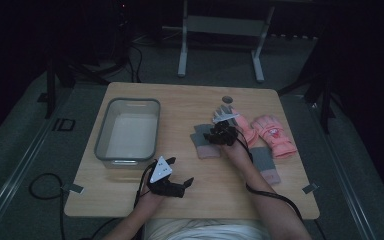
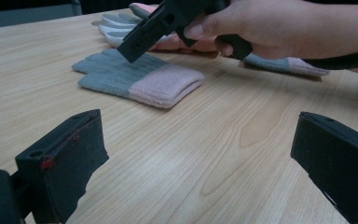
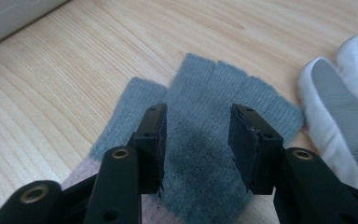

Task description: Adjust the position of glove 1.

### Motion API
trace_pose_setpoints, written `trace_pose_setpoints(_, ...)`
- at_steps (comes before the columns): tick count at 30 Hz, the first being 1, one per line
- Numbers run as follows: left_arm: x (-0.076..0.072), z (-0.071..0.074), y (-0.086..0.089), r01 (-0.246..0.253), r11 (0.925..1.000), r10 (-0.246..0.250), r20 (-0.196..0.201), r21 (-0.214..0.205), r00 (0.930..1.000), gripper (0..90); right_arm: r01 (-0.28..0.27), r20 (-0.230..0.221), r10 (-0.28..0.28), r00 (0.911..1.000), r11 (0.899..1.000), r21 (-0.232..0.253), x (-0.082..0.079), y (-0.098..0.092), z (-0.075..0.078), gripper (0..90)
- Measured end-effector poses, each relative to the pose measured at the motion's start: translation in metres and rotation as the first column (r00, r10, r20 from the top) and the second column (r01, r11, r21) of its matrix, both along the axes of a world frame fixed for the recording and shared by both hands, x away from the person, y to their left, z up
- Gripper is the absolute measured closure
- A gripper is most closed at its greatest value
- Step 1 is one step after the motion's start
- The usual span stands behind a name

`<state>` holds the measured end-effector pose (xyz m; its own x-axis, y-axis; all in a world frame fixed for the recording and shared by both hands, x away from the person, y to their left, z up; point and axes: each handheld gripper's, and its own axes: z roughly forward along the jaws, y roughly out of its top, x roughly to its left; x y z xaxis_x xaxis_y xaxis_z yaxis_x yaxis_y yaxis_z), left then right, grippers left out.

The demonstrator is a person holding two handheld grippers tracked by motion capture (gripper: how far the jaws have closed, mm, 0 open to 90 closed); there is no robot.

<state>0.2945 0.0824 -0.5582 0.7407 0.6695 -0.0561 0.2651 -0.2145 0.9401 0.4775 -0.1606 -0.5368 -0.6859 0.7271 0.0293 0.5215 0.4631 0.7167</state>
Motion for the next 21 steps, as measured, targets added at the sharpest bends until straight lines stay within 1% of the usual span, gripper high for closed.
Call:
trace_pose_setpoints(4, 0.0, 0.0, 0.0, 0.002, 1.0, -0.002, 0.0, 0.0, 1.0, 2.5, -0.002, -0.033, 0.002, 0.9994, 1.0, -0.008, 0.002, 0.003, -0.01, 57.5)
trace_pose_setpoints(6, 0.0, 0.0, 0.0, 0.002, 1.0, -0.002, 0.002, 0.001, 1.0, 2.5, -0.001, -0.018, 0.001, 0.9998, 1.0, -0.005, 0.0, 0.004, -0.012, 58.5)
trace_pose_setpoints(7, 0.0, 0.0, 0.0, 0.002, 1.0, -0.002, 0.002, 0.002, 1.0, 2.5, 0.006, -0.017, -0.006, 0.9998, 1.0, -0.005, -0.001, 0.005, -0.013, 59.5)
trace_pose_setpoints(10, 0.0, 0.0, 0.0, 0.001, 1.0, -0.001, 0.001, 0.0, 1.0, 2.5, 0.013, 0.001, -0.013, 0.9999, 1.0, -0.019, -0.003, 0.007, -0.013, 62.5)
trace_pose_setpoints(12, 0.0, 0.0, 0.0, 0.001, 1.0, -0.001, 0.001, 0.001, 1.0, 2.5, 0.028, -0.004, -0.028, 0.9996, 0.999, -0.015, -0.003, 0.008, -0.013, 67.7)
trace_pose_setpoints(14, 0.0, 0.0, 0.0, 0.001, 1.0, -0.001, 0.001, 0.001, 1.0, 2.5, 0.039, -0.006, -0.039, 0.9992, 0.999, -0.024, -0.002, 0.009, -0.012, 74.0)
trace_pose_setpoints(16, 0.0, 0.0, 0.0, 0.0, 1.0, 0.0, 0.0, 0.0, 1.0, 2.5, 0.047, -0.009, -0.047, 0.9988, 0.999, -0.017, -0.002, 0.01, -0.012, 80.7)
trace_pose_setpoints(18, 0.0, 0.0, 0.0, -0.001, 1.0, 0.001, 0.001, -0.002, 1.0, 2.5, 0.056, -0.001, -0.056, 0.9984, 0.998, -0.016, -0.003, 0.011, -0.013, 84.1)
trace_pose_setpoints(21, 0.0, 0.0, 0.0, -0.005, 1.0, 0.005, -0.002, -0.005, 1.0, 2.5, 0.079, 0.007, -0.079, 0.9969, 0.997, -0.018, -0.006, 0.014, -0.013, 85.7)
